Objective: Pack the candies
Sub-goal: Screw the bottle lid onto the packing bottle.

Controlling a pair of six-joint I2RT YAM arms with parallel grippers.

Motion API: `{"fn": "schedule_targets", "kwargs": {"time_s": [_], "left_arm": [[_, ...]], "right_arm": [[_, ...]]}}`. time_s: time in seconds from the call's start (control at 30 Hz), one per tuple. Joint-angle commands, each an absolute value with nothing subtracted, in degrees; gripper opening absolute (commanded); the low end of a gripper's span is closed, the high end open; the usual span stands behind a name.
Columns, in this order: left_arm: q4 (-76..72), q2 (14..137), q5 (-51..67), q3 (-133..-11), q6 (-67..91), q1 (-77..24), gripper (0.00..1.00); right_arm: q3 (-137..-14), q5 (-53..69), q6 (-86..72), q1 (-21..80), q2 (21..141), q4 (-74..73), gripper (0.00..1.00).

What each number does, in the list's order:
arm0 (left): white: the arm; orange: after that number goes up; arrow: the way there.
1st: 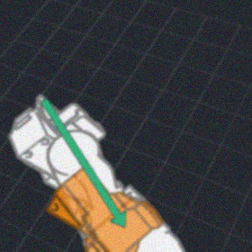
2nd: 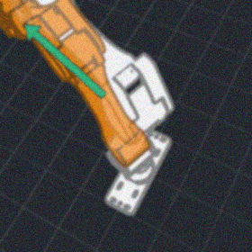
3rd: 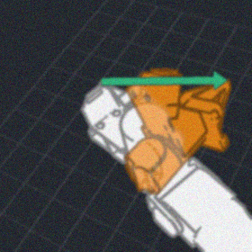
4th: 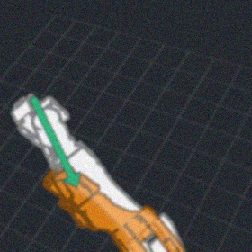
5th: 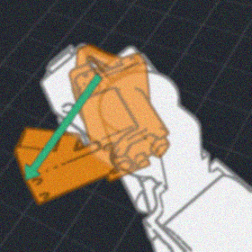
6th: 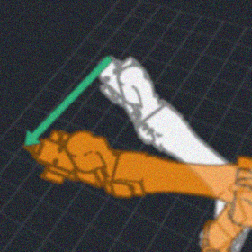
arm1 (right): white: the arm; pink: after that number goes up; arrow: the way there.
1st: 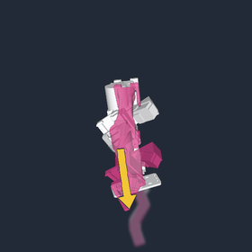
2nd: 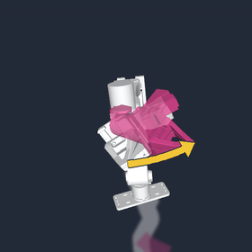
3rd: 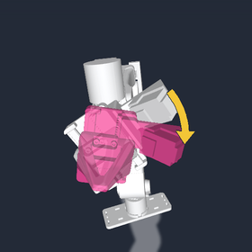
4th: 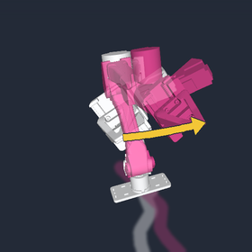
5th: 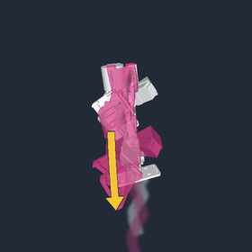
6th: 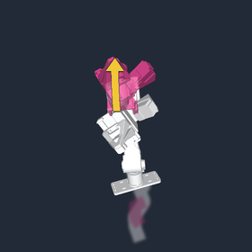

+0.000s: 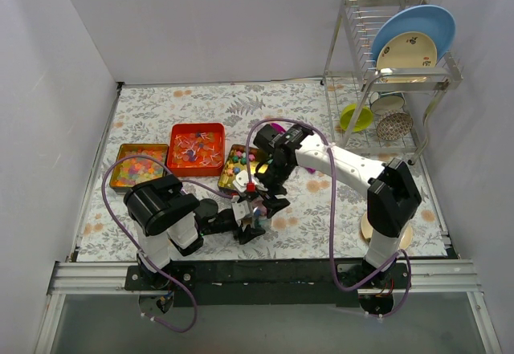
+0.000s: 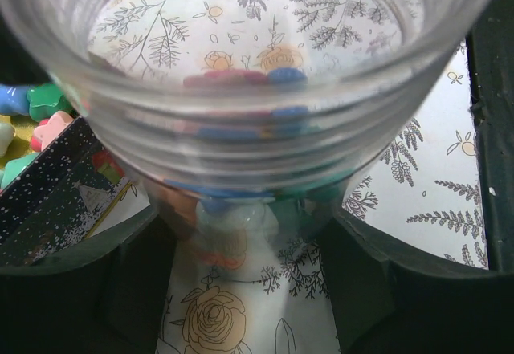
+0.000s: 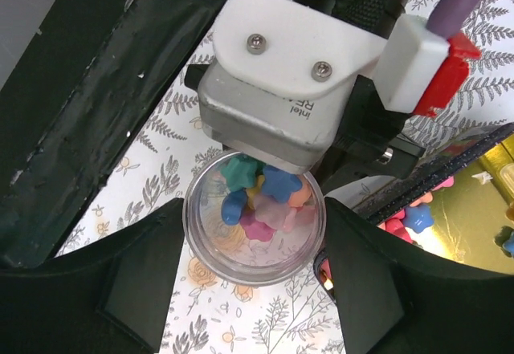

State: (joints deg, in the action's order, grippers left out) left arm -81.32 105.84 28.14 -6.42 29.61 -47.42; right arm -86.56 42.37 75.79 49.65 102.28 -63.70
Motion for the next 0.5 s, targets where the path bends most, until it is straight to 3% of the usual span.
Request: {"fn": "schedule_targets", "kwargs": {"time_s": [0.0, 0.13, 0.27, 0.33, 0.47], "left_arm": [[-104.41, 109.42, 28.56, -1.58, 29.27, -47.55, 0.25], [-104.24, 109.42, 28.39, -1.67, 29.35, -47.64, 0.21], [-104.15, 109.42, 28.30, -1.76, 29.71, -47.64, 0.08], [-104.06, 109.51, 27.69, -1.67, 30.06, -47.64, 0.00], [-104.32, 109.69, 26.98, -1.76, 30.32, -47.64, 0.00]], "right_arm": [[-82.90, 41.22, 72.53, 49.75, 101.78, -60.83, 0.72], [-78.59, 39.56, 66.28, 49.75, 99.41, -55.03, 0.63], [-72.70, 36.23, 56.81, 49.92, 94.68, -48.01, 0.60], [-70.41, 33.94, 48.22, 49.92, 92.73, -42.29, 0.60], [-66.98, 31.37, 39.91, 49.92, 89.13, -40.95, 0.67]]}}
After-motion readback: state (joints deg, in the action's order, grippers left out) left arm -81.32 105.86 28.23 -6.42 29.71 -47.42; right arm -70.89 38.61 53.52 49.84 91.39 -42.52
